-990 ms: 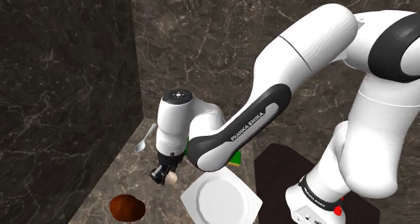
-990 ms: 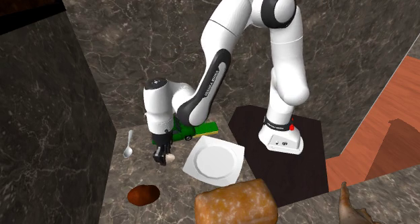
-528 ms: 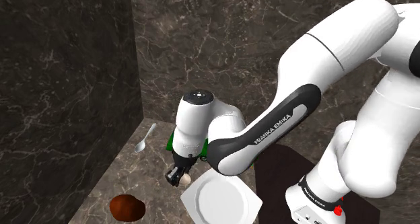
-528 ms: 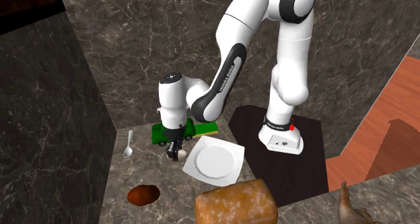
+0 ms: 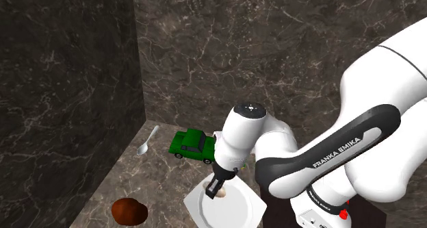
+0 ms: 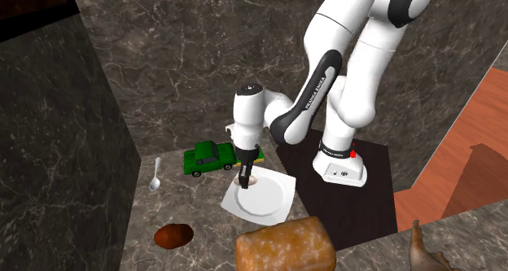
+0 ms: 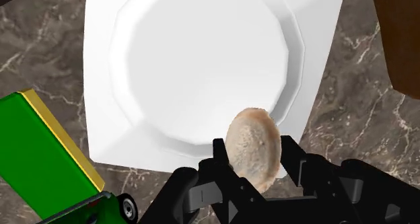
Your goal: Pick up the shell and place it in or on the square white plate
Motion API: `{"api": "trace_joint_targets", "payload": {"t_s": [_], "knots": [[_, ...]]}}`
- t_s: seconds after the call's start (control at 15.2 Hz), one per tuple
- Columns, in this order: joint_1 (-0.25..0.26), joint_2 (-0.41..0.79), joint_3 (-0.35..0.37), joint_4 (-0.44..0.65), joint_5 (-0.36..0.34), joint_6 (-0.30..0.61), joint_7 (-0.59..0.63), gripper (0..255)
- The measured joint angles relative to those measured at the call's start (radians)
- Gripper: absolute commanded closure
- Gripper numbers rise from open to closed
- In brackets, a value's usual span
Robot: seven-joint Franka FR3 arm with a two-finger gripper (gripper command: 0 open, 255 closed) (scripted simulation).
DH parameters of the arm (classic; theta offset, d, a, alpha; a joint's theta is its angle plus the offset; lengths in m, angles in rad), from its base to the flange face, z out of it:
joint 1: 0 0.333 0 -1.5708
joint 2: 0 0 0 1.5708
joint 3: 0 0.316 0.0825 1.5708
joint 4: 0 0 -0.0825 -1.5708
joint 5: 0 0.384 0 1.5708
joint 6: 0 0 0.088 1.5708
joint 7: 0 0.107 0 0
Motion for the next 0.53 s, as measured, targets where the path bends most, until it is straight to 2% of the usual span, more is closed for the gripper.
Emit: {"api": "trace_joint_targets", "payload": {"t_s": [0.26,0.53], "knots": [[0.088,-0.141,-0.019,-0.148,0.125,0.004,-0.055,255],[0.098,-0.094,-0.006,-0.175,0.143,0.077,-0.054,255]]}}
